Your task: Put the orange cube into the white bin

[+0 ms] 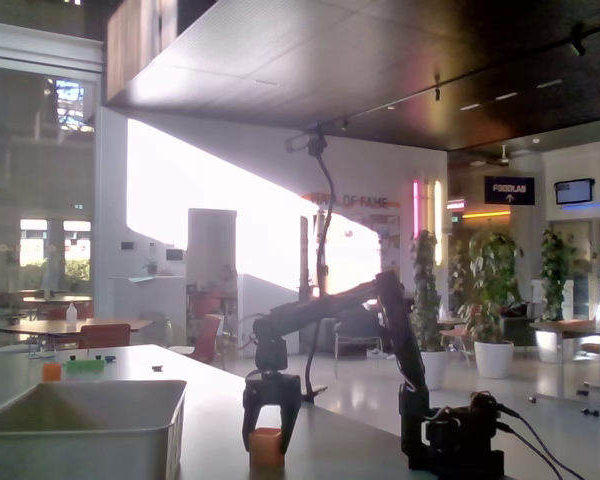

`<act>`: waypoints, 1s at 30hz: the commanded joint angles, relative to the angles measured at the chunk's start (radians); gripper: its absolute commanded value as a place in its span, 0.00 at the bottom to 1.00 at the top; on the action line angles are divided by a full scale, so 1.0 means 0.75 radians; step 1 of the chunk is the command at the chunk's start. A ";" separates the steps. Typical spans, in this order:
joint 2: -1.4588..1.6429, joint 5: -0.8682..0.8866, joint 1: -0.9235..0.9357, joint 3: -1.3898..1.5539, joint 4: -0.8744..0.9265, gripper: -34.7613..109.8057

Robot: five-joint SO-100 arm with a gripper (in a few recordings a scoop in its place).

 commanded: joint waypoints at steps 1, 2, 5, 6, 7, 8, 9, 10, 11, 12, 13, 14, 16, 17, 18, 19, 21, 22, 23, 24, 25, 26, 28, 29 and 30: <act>0.010 -0.006 -0.002 -0.041 -0.002 0.48; 0.010 -0.006 -0.004 -0.041 -0.002 0.48; 0.010 -0.008 -0.006 -0.041 -0.002 0.48; 0.010 -0.008 -0.006 -0.041 -0.002 0.47; 0.010 -0.008 -0.006 -0.041 -0.004 0.46; 0.010 -0.008 -0.006 -0.041 -0.004 0.45; 0.010 -0.008 -0.006 -0.043 -0.004 0.44; 0.010 -0.008 -0.006 -0.043 -0.004 0.44; 0.012 -0.008 -0.006 -0.043 -0.004 0.43; 0.012 -0.008 -0.006 -0.043 -0.004 0.43; 0.014 -0.006 -0.006 -0.043 -0.004 0.43; 0.016 -0.006 -0.006 -0.043 -0.004 0.43; 0.016 -0.006 -0.006 -0.043 -0.004 0.43; 0.020 -0.006 -0.004 -0.043 -0.004 0.43; 0.027 -0.006 -0.004 -0.043 -0.004 0.43; 0.031 -0.006 0.000 -0.045 -0.004 0.43; 0.051 -0.006 0.008 -0.053 -0.002 0.43; 0.070 -0.006 0.010 -0.067 0.006 0.43; 0.088 -0.006 0.014 -0.084 0.014 0.43; 0.110 -0.006 0.014 -0.100 0.016 0.43; 0.139 -0.006 0.016 -0.119 0.016 0.43; 0.166 -0.004 0.016 -0.137 0.018 0.43; 0.217 -0.004 0.031 -0.170 0.018 0.43; 0.241 -0.004 0.045 -0.184 0.020 0.43; 0.268 -0.004 0.061 -0.196 0.020 0.43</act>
